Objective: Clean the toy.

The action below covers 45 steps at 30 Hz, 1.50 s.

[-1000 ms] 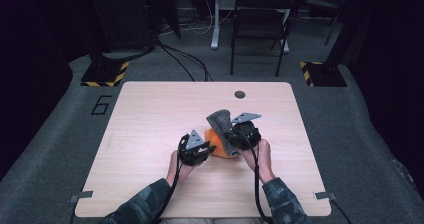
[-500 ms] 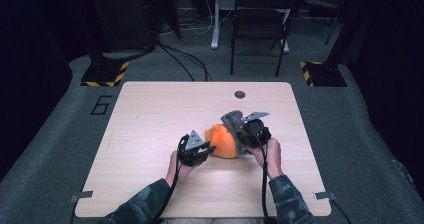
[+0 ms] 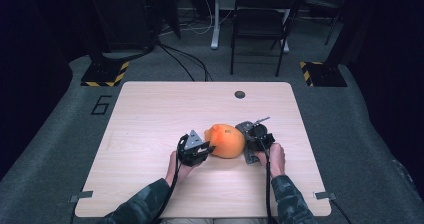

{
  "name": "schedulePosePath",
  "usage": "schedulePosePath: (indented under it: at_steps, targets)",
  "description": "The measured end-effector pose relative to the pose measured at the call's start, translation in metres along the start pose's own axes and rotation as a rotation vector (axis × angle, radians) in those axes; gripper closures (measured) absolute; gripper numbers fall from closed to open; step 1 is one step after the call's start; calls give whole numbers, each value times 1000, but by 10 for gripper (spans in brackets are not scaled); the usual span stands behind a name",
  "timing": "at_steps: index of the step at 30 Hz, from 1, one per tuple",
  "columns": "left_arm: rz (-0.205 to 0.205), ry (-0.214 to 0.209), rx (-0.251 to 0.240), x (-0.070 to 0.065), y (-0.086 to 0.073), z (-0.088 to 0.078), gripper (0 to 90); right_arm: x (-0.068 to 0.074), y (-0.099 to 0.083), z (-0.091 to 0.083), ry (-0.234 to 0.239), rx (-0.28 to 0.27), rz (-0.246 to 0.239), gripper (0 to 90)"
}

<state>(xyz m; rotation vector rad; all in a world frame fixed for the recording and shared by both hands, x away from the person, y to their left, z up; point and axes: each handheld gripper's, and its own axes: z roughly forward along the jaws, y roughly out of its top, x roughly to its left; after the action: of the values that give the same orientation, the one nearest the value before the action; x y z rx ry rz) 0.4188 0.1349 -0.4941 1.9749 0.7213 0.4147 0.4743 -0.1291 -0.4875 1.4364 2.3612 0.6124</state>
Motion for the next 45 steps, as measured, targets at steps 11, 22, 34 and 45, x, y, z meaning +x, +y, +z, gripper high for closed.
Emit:
schedulePosePath:
  at_steps: [11, 22, 34, 45]
  targets:
    - [-8, 2, 0, 1, 0, -1, 738, -1, 15, -80, 77, -265, 13, 729]
    - [-1, 6, 5, 2, 1, -1, 674, 40, 18, -62, 118, -214, -100, 729]
    - [198, 82, 19, -8, -2, 9, 524, 37, 19, -54, 115, -240, -105, 728]
    - [65, 82, -4, -9, 11, -2, 781, 33, 22, -76, 131, -325, -63, 734]
